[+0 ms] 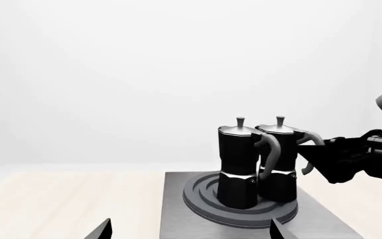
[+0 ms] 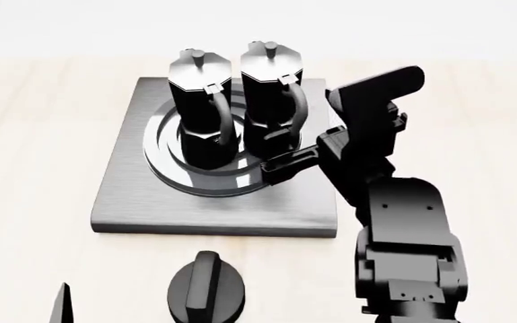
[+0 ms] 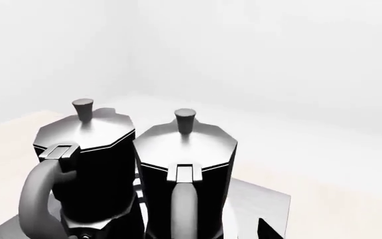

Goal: Put both moka pots on the stove.

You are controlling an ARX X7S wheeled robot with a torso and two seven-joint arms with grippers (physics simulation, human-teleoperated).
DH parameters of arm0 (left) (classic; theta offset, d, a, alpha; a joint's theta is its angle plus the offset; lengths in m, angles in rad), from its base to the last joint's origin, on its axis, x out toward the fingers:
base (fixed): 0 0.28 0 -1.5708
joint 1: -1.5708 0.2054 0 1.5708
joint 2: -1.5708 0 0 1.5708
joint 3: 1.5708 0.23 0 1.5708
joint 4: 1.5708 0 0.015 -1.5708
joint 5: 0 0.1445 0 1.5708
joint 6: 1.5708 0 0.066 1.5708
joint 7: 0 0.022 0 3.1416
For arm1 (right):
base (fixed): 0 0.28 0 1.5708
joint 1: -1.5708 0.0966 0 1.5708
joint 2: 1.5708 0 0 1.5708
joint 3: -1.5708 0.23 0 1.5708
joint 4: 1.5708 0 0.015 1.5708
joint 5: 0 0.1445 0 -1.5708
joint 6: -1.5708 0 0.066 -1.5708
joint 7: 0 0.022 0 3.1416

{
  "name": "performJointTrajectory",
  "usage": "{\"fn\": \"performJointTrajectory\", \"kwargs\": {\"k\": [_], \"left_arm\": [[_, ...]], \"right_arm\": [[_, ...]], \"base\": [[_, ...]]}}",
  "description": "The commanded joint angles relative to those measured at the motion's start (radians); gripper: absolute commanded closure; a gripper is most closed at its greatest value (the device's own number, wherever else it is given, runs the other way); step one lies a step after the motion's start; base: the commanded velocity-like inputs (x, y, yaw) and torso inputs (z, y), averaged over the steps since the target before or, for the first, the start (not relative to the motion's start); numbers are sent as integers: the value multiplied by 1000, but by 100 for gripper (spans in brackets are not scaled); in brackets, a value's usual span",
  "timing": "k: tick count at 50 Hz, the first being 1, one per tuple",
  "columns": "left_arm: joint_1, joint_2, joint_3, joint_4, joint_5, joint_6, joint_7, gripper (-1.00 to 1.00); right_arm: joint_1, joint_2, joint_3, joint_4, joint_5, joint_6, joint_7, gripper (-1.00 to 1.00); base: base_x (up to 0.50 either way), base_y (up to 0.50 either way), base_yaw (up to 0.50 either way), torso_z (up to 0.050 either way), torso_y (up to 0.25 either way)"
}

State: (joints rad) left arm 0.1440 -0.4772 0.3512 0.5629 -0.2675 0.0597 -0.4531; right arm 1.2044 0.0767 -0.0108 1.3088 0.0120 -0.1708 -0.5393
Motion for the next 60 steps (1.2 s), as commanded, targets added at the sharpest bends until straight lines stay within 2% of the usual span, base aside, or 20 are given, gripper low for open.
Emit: {"fn": "performJointTrajectory", "kwargs": {"k": [1, 2, 3, 4, 5, 10, 14, 16, 18, 23, 29, 44, 60], "left_arm": [[0, -2, 2, 0, -1, 1, -2, -100], [0, -3, 1, 1, -2, 0, -2, -100], [-1, -3, 2, 1, -2, 0, -2, -100], [-1, -3, 3, 0, 1, -1, -2, -100], [-1, -3, 4, 1, 0, 0, -2, -100], [-1, -3, 9, 2, 3, -2, -2, -100], [-2, -2, 12, 4, 6, -3, -3, -100], [-2, -2, 15, 4, 7, -3, -2, -100], [-2, -1, 19, 3, 8, -2, -1, -100], [-4, 1, 25, -3, 9, 0, 1, -100], [-1, 1, 29, 1, 14, 2, 0, -100], [4, -3, 31, 13, 17, 3, -6, -100], [3, -5, 33, 9, 17, 11, -8, -100]], "right_arm": [[2, -7, 63, -1, 41, -94, 9, -100], [5, -13, 71, -12, 48, -136, 17, -100], [-47, -19, 74, -152, 56, -80, 21, -100], [-168, -27, 69, -302, 54, 70, 49, -100], [-221, -32, 76, -452, 67, 145, 63, -100], [-422, -60, 85, -1167, 99, 383, 182, -100], [-561, -65, 63, -1487, 139, 514, 283, -100], [-613, -68, 59, -1568, 157, 495, 330, -100], [-685, -49, 7, -1639, 65, 450, 385, -100], [-798, -21, -46, -1726, -79, 375, 491, -100], [-884, -9, -66, -1834, -140, 389, 542, -100], [-1053, 20, -72, -1947, -66, 343, 549, -100], [-1208, 62, -92, -1921, -89, 227, 589, -100]], "base": [[0, 0, 0, 0, 0], [0, 0, 0, 0, 0], [0, 0, 0, 0, 0], [0, 0, 0, 0, 0], [0, 0, 0, 0, 0], [0, 0, 0, 0, 0], [0, 0, 0, 0, 0], [0, 0, 0, 0, 0], [0, 0, 0, 0, 0], [0, 0, 0, 0, 0], [0, 0, 0, 0, 0], [0, 0, 0, 0, 0], [0, 0, 0, 0, 0]]}}
